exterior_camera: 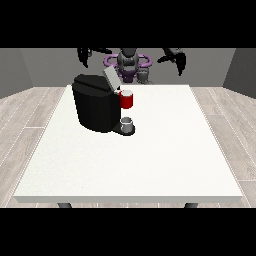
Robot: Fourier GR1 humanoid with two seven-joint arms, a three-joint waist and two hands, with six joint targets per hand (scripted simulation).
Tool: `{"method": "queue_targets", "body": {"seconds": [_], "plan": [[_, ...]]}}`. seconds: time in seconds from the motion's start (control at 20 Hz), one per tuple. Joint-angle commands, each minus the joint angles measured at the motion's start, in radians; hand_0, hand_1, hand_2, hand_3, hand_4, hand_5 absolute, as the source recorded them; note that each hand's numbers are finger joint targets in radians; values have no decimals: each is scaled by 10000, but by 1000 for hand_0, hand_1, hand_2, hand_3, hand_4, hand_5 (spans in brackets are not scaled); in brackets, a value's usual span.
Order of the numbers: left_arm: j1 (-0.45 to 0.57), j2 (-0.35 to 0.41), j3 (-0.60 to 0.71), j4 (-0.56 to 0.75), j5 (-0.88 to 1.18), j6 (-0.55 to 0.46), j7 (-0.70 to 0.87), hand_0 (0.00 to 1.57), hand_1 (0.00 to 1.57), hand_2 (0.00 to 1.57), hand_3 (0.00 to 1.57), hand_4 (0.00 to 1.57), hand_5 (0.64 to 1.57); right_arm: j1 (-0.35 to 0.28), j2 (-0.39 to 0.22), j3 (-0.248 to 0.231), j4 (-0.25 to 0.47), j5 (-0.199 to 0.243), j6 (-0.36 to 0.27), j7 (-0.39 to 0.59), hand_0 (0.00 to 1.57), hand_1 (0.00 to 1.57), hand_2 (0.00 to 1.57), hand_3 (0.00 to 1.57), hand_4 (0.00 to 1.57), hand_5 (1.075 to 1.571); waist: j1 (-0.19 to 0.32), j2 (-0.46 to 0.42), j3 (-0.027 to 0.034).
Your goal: Insert the coffee pod into the coffee machine and close the lid
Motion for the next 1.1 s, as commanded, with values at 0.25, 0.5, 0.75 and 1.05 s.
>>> {"method": "queue_targets", "body": {"seconds": [0.25,0.5,0.75,1.05], "plan": [[634,280,-436,-2133,774,-235,878,0,0,0,0,374,1571,-1011,-214,-370,1112,-670,339,340,0,0,0,0,65,1571,101,895,2],[1245,519,-513,-2904,893,-113,485,0,0,0,0,374,1571,-1483,391,225,1270,-197,-315,94,0,0,0,0,0,1571,-106,1295,0],[1072,591,-199,-2949,1038,499,727,0,0,0,0,336,1571,-1927,229,539,1464,-106,177,-161,0,0,0,0,0,1571,-483,1757,-1],[1423,780,-427,-3368,921,523,710,0,0,0,0,352,1571,-2353,414,653,1915,-39,173,-516,0,0,0,0,73,1571,-394,1954,0]]}}
